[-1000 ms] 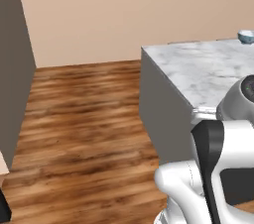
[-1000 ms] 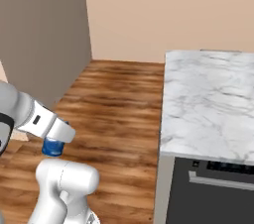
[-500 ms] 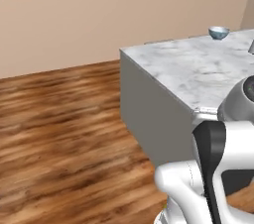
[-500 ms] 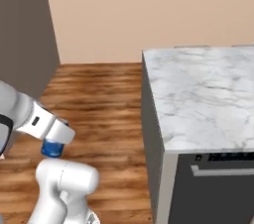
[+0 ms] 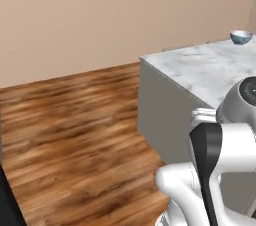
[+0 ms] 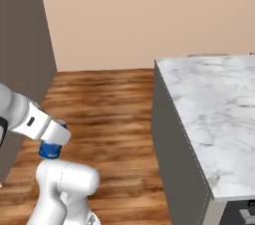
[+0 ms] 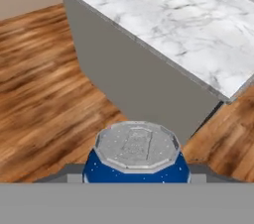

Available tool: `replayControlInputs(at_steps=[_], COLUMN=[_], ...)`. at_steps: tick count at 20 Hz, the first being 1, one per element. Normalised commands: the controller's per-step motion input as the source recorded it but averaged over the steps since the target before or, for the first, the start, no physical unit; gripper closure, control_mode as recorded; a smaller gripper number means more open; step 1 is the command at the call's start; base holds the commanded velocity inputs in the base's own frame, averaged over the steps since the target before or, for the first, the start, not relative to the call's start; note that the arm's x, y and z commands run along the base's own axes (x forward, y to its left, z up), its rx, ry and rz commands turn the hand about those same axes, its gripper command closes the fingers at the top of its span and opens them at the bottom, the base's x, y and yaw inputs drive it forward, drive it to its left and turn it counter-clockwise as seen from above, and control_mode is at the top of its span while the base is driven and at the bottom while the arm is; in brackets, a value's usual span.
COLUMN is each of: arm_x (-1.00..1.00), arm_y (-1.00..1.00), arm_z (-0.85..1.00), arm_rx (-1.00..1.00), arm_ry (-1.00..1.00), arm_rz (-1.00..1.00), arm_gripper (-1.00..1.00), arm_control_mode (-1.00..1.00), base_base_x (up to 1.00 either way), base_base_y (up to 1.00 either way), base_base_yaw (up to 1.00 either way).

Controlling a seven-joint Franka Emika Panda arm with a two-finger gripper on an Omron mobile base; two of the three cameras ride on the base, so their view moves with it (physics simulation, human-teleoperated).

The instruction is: Open the fridge, grab two sodas, and place both sodas inside the bowl with ice on the dining counter.

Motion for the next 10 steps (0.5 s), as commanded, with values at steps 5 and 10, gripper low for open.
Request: replayControlInputs(at_steps=[5, 10], arm_x=[0.0, 0.0], arm_y=[0.0, 0.0], arm_z=[0.0, 0.0], arm_rx=[0.0, 0.0], arm_ry=[0.0, 0.0], arm_rz=[0.0, 0.0], arm_gripper=[1.0, 1.0], arm_control_mode=[1.0, 1.0], base_base_x=[1.0, 1.0], base_base_y=[0.02, 0.33], base_base_yaw=[0.02, 0.0])
